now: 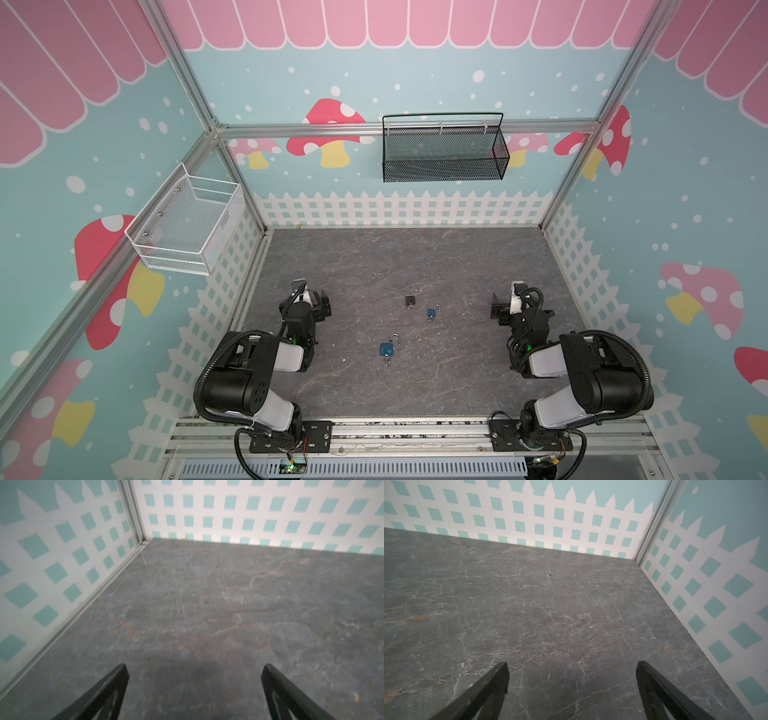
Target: Unlock with the key
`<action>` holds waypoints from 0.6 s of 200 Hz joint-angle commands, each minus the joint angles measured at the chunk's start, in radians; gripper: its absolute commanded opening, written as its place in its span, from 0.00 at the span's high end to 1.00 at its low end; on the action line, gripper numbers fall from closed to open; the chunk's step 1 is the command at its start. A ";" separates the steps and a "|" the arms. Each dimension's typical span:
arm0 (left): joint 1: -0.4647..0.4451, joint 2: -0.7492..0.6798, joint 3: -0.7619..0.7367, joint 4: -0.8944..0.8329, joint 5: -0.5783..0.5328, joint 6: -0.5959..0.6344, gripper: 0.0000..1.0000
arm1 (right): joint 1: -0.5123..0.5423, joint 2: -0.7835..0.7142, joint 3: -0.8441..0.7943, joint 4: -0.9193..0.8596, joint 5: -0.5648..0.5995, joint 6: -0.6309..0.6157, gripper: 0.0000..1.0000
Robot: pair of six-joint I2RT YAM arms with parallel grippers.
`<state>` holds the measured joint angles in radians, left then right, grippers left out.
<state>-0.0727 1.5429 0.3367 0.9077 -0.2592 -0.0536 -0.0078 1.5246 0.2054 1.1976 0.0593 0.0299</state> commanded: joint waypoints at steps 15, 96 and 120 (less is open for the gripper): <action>0.039 0.000 0.057 -0.018 0.064 0.001 0.01 | -0.005 -0.002 0.008 0.086 -0.042 -0.039 0.02; 0.028 -0.004 0.069 -0.049 0.063 0.009 0.00 | -0.005 -0.006 0.010 0.079 -0.041 -0.039 0.02; 0.030 -0.001 0.069 -0.046 0.065 0.009 0.00 | -0.005 -0.007 0.009 0.078 -0.041 -0.039 0.02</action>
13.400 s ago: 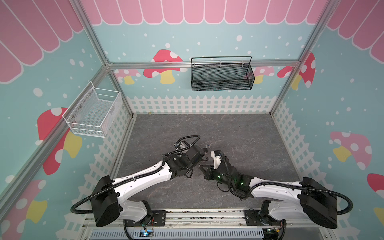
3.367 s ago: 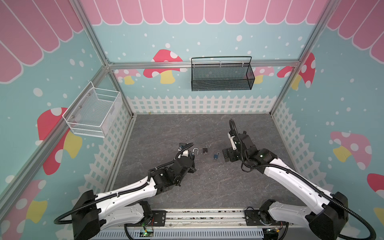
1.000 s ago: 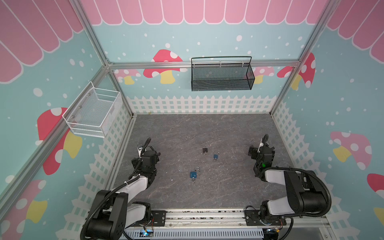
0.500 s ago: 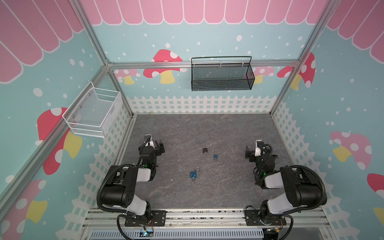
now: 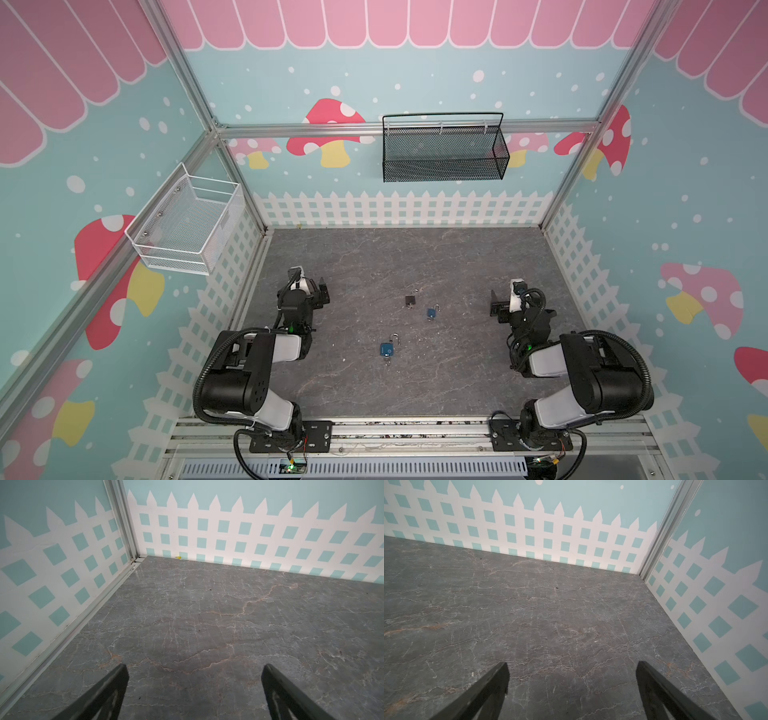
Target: Unlock with the key
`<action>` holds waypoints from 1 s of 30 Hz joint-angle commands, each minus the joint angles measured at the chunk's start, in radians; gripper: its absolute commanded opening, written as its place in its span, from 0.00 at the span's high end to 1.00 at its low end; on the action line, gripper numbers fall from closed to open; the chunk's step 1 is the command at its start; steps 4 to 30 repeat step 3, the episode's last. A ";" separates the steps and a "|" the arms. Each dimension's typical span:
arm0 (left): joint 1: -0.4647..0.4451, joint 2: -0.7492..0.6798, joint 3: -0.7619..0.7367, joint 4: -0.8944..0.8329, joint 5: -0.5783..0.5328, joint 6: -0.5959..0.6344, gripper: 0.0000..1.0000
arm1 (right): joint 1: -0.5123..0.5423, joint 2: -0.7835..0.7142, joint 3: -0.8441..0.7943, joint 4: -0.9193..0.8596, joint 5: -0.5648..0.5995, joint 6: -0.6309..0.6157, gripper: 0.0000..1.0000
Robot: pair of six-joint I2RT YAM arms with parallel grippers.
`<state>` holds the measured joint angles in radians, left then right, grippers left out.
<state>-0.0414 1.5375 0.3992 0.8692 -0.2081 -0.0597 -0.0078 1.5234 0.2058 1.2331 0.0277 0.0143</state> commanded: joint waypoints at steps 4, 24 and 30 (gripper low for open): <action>-0.002 -0.002 0.001 -0.005 0.038 0.023 0.00 | -0.005 -0.006 0.010 0.043 -0.010 -0.024 0.02; -0.002 -0.002 0.001 -0.005 0.038 0.023 0.00 | -0.005 -0.006 0.010 0.043 -0.010 -0.024 0.02; -0.002 -0.002 0.001 -0.005 0.038 0.023 0.00 | -0.005 -0.006 0.010 0.043 -0.010 -0.024 0.02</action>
